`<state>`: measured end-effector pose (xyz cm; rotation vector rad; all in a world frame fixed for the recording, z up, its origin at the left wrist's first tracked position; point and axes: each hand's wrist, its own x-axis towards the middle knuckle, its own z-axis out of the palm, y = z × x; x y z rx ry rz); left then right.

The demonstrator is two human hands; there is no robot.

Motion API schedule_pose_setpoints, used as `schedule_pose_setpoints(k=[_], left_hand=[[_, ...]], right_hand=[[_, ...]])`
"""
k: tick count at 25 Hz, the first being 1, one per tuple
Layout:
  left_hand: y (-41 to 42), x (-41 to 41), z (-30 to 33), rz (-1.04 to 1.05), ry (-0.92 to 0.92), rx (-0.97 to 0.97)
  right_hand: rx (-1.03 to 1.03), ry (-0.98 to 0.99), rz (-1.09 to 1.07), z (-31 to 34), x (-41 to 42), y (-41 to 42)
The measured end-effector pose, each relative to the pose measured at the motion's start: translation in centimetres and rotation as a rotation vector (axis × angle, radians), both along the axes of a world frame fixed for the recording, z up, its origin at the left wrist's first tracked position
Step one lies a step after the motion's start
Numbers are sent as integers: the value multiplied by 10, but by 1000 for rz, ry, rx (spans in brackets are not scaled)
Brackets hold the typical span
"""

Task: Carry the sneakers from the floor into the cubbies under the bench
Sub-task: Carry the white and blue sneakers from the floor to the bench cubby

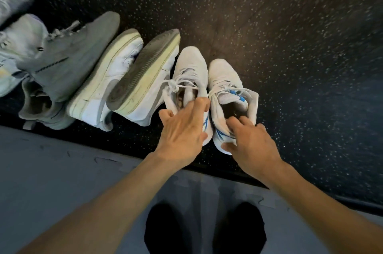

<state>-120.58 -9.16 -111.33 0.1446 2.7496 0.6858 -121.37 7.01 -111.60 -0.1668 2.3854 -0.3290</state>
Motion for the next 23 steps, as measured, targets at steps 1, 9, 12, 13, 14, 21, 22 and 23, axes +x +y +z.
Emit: schedule_pose_setpoints(k=[1, 9, 12, 13, 14, 21, 22, 23], left_hand=[[2, -1, 3, -37, -4, -7], [-15, -28, 96, -187, 101, -202], [-24, -55, 158, -169, 188, -251], [-27, -66, 186, -167, 207, -261], [-30, -76, 215, -166, 234, -280], [-57, -123, 432, -131, 471, -322], [-61, -125, 468, -125, 505, -326], [-65, -125, 504, -120, 541, -326]], right_hand=[[-1, 0, -10, 3, -2, 1], [-29, 184, -62, 88, -34, 1], [-53, 283, -62, 150, -58, -6], [-64, 325, -60, 176, -68, -9], [-77, 372, -62, 204, -77, -11], [-137, 640, -79, 418, -122, -26], [-136, 687, -81, 455, -124, -28], [-127, 718, -78, 492, -124, -30]])
